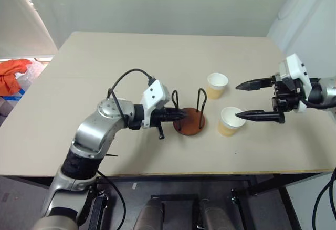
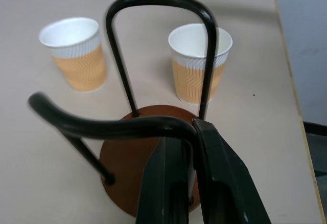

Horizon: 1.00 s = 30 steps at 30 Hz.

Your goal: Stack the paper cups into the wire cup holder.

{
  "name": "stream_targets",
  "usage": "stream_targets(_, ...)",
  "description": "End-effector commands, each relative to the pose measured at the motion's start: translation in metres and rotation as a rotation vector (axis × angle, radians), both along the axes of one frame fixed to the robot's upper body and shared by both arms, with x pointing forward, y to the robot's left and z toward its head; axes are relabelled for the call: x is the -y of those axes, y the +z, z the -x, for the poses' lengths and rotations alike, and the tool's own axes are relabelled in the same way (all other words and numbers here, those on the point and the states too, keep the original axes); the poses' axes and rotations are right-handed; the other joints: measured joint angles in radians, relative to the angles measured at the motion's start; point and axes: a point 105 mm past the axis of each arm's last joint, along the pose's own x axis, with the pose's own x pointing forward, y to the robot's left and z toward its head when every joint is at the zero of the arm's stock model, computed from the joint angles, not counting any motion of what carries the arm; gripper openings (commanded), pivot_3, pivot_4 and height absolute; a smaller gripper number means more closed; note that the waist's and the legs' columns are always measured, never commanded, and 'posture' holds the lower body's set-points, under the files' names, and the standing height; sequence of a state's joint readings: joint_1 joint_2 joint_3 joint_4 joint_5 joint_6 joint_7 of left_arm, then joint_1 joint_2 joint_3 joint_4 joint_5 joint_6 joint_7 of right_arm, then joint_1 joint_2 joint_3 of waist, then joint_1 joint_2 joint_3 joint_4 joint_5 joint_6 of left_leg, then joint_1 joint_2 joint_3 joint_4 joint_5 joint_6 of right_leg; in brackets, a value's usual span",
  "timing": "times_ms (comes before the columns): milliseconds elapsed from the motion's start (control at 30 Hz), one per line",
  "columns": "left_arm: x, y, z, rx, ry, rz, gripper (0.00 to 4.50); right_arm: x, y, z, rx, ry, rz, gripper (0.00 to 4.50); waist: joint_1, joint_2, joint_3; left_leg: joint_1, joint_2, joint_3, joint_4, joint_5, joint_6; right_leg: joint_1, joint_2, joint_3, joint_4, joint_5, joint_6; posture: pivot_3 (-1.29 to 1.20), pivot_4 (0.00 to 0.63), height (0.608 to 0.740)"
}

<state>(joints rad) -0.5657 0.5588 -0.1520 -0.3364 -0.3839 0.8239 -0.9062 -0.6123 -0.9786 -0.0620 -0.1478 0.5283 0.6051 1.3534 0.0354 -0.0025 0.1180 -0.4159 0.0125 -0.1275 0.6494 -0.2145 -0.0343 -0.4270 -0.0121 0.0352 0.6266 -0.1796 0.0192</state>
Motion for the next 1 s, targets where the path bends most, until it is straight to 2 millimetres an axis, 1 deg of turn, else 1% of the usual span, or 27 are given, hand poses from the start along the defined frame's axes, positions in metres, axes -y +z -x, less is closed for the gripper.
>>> stream_targets(33,0.002,0.002,0.006,0.013,0.019,-0.011,0.01,-0.003,0.009,0.003,0.038,0.014,-0.006,4.50,0.000,0.000,0.000,0.000,0.000,0.000,0.000,0.000,0.000,0.000,0.000,0.000,0.000,0.000,0.000,0.00,0.150,0.740)
stream_targets(133,-0.001,-0.002,0.009,-0.022,0.048,-0.003,0.01,-0.004,0.006,0.004,0.029,0.016,0.002,4.50,0.000,0.000,0.000,0.000,0.000,-0.001,0.001,0.001,0.000,0.001,0.000,0.001,0.000,0.000,0.000,0.00,0.150,0.740)
stream_targets(300,0.000,-0.019,0.014,-0.049,0.058,-0.031,0.01,-0.004,-0.002,0.004,0.012,0.011,0.020,4.50,0.002,0.000,0.000,0.000,-0.001,-0.001,0.001,0.000,0.000,0.001,0.000,0.001,0.000,-0.001,0.001,0.00,0.150,0.740)
stream_targets(400,-0.001,-0.025,0.015,-0.064,0.053,-0.042,0.01,-0.003,-0.007,0.001,0.008,-0.001,0.050,4.50,0.002,0.000,0.000,0.000,-0.001,-0.001,0.001,-0.001,0.000,0.001,0.000,0.001,0.000,-0.001,0.001,0.00,0.150,0.740)
stream_targets(567,-0.005,-0.026,0.011,-0.064,0.075,-0.050,1.46,0.002,-0.014,-0.001,-0.001,-0.026,0.087,4.50,0.002,0.000,0.000,0.000,-0.001,-0.001,0.001,-0.001,-0.001,0.001,0.000,0.001,0.000,-0.001,0.001,0.00,0.150,0.740)
stream_targets(667,-0.008,-0.023,0.009,-0.053,0.085,-0.056,2.53,0.007,-0.019,-0.002,-0.004,-0.045,0.130,4.50,0.002,0.000,0.000,0.000,-0.001,-0.001,0.001,-0.001,-0.001,0.001,0.000,0.001,0.000,-0.001,0.001,0.00,0.150,0.740)
stream_targets(767,-0.013,-0.017,0.012,-0.063,0.075,-0.050,3.50,0.015,-0.027,-0.005,-0.009,-0.075,0.203,4.50,0.002,0.000,0.000,0.000,-0.001,-0.001,0.000,-0.001,-0.001,0.001,0.000,0.001,-0.001,-0.002,0.001,0.00,0.150,0.740)
stream_targets(800,-0.016,-0.012,0.013,-0.060,0.069,-0.038,3.93,0.017,-0.030,-0.005,-0.014,-0.077,0.222,4.50,0.002,0.000,0.000,0.000,-0.001,-0.001,0.000,-0.001,-0.001,0.001,0.000,0.001,-0.001,-0.002,0.001,0.00,0.150,0.740)
stream_targets(833,-0.020,-0.005,0.015,-0.061,0.062,-0.020,4.25,0.018,-0.034,-0.005,-0.019,-0.076,0.243,4.50,0.002,0.000,0.000,0.000,-0.001,-0.001,0.000,-0.002,-0.002,0.001,0.000,0.001,-0.001,-0.002,0.001,0.00,0.150,0.740)
stream_targets(867,-0.023,0.000,0.018,-0.064,0.050,-0.010,4.49,0.019,-0.036,-0.005,-0.022,-0.074,0.261,4.50,0.002,0.000,0.000,0.000,-0.001,-0.001,-0.001,-0.002,-0.002,0.001,0.000,0.001,-0.001,-0.002,0.001,0.00,0.150,0.740)
stream_targets(1000,-0.045,0.026,0.037,-0.016,-0.027,-0.019,4.49,0.021,-0.046,-0.005,-0.011,-0.060,0.345,4.50,0.001,0.000,0.000,-0.001,0.000,-0.002,-0.002,-0.003,-0.003,0.000,0.002,0.001,-0.001,-0.004,0.000,0.00,0.150,0.740)
